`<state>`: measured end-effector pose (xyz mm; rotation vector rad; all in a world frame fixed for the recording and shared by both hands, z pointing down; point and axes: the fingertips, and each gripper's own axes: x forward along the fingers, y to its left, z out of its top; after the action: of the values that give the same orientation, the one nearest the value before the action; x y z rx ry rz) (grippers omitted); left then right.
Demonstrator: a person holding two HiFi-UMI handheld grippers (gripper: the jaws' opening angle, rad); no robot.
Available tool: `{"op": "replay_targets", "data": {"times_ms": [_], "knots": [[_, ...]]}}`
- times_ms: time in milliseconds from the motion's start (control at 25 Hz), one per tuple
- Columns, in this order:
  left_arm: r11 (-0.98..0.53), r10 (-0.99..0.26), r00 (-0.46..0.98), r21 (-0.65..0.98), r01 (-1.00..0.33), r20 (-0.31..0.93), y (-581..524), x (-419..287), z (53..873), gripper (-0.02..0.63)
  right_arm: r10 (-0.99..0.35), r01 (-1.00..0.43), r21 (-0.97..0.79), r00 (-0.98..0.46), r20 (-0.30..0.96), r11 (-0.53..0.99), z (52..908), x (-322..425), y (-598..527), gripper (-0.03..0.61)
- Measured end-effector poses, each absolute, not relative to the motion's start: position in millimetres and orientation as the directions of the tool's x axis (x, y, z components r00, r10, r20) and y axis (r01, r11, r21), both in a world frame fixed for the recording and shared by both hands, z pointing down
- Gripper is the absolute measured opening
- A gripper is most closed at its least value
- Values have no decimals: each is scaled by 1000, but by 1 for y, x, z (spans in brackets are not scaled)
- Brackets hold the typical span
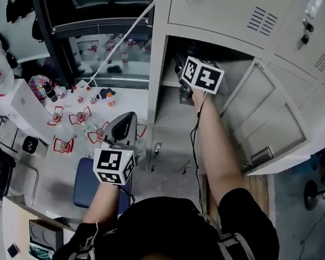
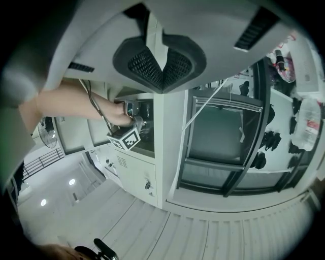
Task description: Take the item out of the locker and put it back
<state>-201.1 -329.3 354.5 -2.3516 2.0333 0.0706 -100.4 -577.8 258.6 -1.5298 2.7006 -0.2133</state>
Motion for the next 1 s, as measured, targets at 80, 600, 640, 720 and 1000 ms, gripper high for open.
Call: {"op": "replay_targets", "data": {"times_ms": [80, 600, 640, 720, 1000], "knots": [[-142, -989, 141, 7, -990, -54, -329, -204, 354, 12, -860, -863, -87, -504, 81, 498, 265, -106, -585, 417], [-168, -985, 165, 78, -983, -45, -330, -199, 370, 12, -845, -850, -36, -526, 94, 525, 277, -114, -584, 411], [-174, -984, 171, 78, -982, -41, -330, -196, 371, 12, -841, -845, -40, -534, 82, 533, 276, -114, -582, 413], [-183, -983, 181, 75, -980, -37, -330, -193, 371, 12, -831, -832, -43, -555, 39, 554, 272, -114, -577, 421], [-203, -979, 201, 61, -977, -29, -334, -186, 369, 12, -807, -813, -12, -577, -127, 583, 245, -91, -523, 430]]}}
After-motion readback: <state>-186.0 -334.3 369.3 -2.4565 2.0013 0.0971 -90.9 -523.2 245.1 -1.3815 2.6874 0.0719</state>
